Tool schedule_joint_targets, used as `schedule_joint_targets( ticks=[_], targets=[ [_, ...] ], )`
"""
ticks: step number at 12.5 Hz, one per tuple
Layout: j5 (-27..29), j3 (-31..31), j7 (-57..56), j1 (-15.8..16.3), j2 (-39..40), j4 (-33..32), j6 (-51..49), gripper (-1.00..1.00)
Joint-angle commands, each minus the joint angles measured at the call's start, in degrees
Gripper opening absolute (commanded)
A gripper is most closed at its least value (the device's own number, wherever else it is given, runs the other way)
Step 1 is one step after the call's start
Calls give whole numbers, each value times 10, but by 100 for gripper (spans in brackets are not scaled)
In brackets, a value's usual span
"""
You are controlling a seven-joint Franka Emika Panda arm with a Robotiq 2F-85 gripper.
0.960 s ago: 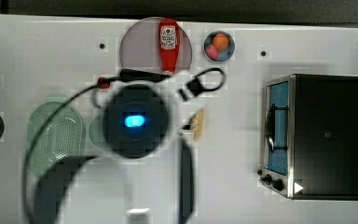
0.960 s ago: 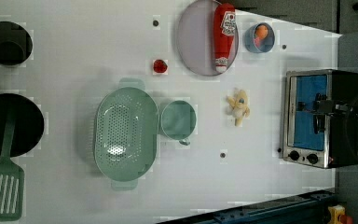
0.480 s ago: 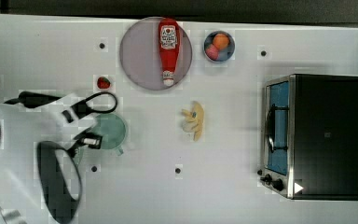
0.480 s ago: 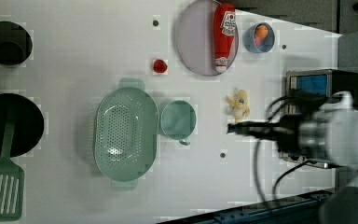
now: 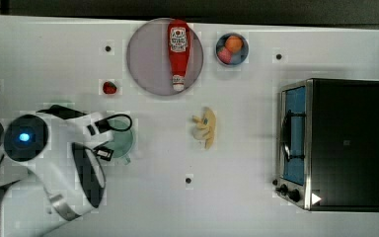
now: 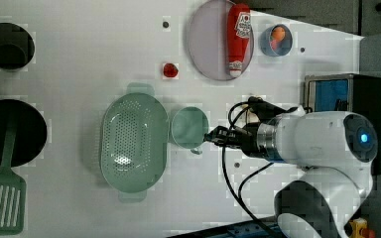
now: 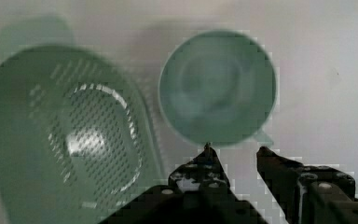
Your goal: Pick Banana and place it in mug.
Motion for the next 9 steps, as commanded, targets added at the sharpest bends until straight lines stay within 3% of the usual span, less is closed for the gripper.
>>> schedule_joint_targets(
  ticks=[1, 3, 8, 9],
  targets=[
    [-1, 4, 40, -13, 4, -17, 26, -30],
    [-1, 3, 40, -14, 14, -23, 55, -29],
    [-1, 3, 40, -14, 13, -30, 86, 96],
    [-1, 2, 40, -14, 11, -26, 91, 100]
  ],
)
